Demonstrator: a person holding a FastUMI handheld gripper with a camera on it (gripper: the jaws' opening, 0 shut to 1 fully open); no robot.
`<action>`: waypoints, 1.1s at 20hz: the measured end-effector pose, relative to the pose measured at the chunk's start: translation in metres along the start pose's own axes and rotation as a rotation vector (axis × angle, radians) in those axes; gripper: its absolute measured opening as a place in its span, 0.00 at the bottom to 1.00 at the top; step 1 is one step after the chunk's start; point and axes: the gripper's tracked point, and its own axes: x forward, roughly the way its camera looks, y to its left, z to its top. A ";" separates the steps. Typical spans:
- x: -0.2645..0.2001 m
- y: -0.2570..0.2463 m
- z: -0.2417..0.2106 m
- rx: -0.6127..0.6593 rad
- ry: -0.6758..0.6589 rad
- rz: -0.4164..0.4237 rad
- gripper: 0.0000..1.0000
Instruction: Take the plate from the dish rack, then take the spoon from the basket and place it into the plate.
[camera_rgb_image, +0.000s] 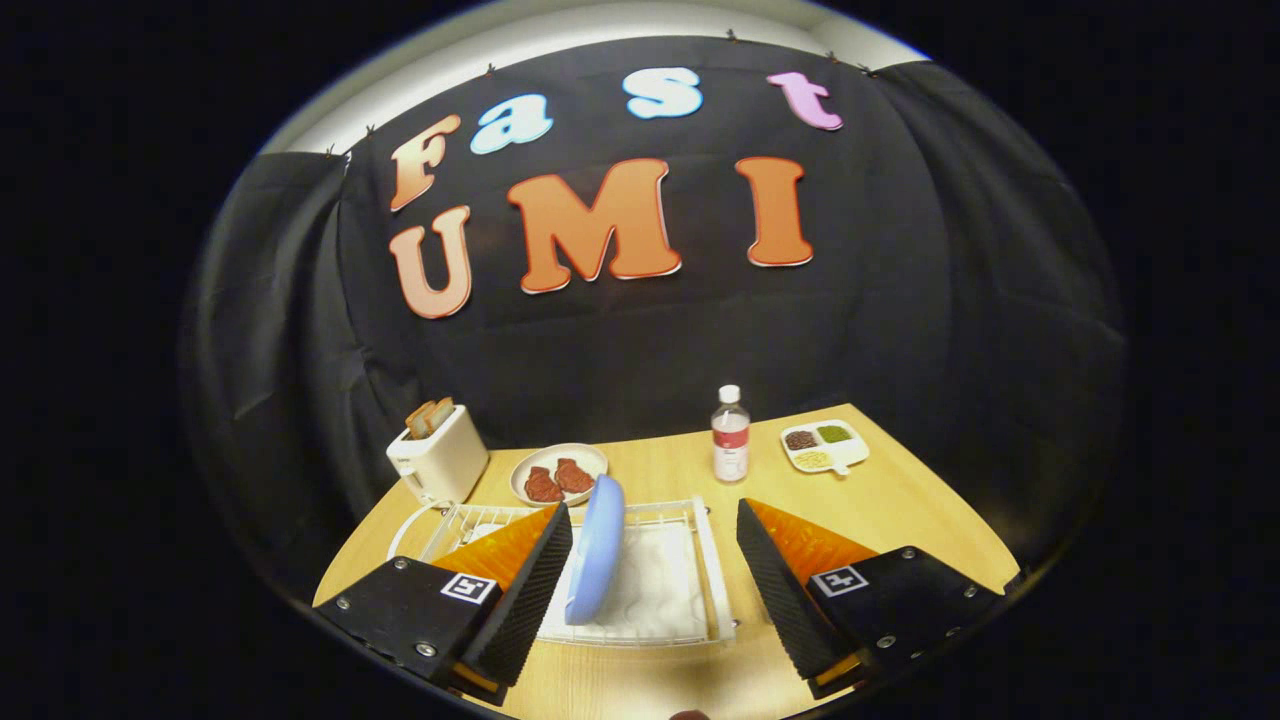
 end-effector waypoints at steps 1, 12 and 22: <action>0.014 0.007 -0.005 -0.024 0.021 -0.003 0.99; 0.107 0.011 -0.086 -0.037 0.359 -0.147 0.86; 0.105 0.010 -0.060 -0.151 0.337 -0.273 0.24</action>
